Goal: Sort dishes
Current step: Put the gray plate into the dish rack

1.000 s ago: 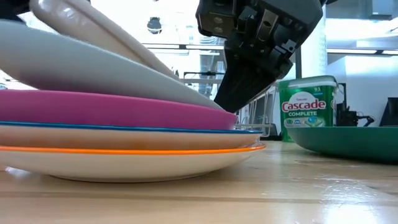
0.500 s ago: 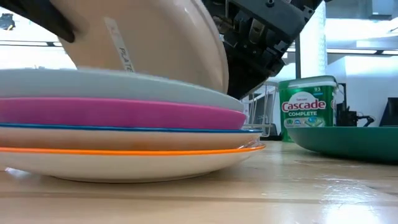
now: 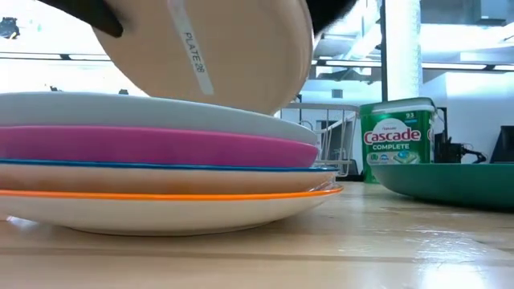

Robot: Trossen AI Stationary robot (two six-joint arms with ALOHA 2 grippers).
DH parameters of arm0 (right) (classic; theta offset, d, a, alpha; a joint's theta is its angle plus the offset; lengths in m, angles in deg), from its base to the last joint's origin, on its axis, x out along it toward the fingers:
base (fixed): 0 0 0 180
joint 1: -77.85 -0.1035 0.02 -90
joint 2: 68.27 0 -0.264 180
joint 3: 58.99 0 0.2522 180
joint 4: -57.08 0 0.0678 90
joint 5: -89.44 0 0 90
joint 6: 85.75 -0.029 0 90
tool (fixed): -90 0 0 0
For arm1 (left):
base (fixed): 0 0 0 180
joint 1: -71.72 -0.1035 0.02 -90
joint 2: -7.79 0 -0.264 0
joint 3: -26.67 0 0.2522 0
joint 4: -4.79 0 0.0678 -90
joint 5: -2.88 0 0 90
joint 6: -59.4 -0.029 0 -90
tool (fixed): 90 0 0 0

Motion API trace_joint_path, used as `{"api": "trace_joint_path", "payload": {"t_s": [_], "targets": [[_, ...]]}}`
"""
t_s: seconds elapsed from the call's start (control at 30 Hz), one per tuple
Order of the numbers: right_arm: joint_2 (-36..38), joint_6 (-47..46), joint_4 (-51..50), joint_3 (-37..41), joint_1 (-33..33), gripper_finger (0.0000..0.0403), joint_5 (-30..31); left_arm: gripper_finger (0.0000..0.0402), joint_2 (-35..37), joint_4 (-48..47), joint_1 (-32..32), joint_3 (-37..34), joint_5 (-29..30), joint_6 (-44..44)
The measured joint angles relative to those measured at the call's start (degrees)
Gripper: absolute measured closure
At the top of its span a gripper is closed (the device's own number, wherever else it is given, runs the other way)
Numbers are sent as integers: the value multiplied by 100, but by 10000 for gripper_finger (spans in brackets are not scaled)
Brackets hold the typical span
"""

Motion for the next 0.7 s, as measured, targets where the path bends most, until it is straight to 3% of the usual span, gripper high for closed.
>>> {"api": "trace_joint_path", "payload": {"t_s": [0.13,0.3,0.5,0.7], "targets": [[342,-35,-1034,-679,-64,403,627,358,0,-243,3,235,28,207],[833,-97,-1817,-1035,-212,403,764,358,0,-589,91,671,272,386],[1481,-286,-1884,-1083,-337,403,956,358,91,-813,138,1259,406,466],[1479,-376,-2030,-1076,-549,403,1301,359,853,-795,102,1044,305,361]]}}
